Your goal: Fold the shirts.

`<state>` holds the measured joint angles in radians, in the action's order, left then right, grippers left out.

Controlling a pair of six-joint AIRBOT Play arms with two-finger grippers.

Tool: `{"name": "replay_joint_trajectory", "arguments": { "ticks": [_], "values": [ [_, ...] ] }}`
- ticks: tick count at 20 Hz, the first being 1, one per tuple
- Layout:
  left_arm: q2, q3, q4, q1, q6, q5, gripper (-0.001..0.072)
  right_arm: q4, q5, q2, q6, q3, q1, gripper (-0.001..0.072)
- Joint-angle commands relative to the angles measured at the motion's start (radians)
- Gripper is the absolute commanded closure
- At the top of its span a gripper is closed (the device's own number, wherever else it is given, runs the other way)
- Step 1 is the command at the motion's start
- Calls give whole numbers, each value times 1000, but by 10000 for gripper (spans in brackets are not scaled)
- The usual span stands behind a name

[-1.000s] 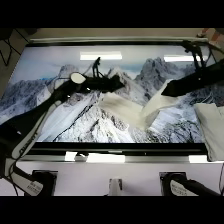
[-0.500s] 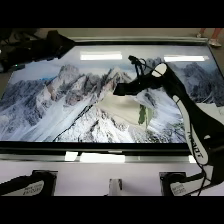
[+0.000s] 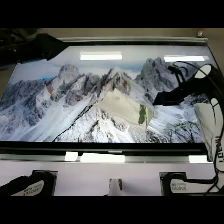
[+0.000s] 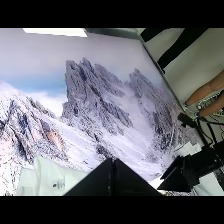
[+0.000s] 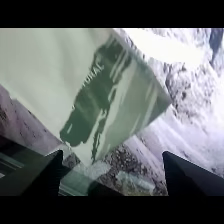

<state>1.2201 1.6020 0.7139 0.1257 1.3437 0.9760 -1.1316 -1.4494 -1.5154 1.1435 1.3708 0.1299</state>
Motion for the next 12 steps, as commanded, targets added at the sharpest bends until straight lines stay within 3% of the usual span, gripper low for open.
{"name": "replay_joint_trajectory", "arguments": {
  "ticks": [1,6,8,9,10,11,12],
  "values": [
    [-3,0,13,-1,0,9,677,61,85,16,-2,-227,24,27],
    [-3,0,14,-1,0,83,677,163,266,-46,32,-340,-55,30],
    [-3,0,13,-1,0,87,677,220,306,-77,32,-340,-89,51],
    [-3,0,13,-1,0,87,677,254,319,-87,31,-340,-106,104],
    [-3,0,13,-1,0,87,677,286,330,-95,24,-340,-120,339],
    [-3,0,13,-1,0,87,677,322,346,-96,-1,-337,-124,662],
    [-2,0,14,-1,-1,87,677,363,348,-95,-64,-319,-115,684]
  ]
}}
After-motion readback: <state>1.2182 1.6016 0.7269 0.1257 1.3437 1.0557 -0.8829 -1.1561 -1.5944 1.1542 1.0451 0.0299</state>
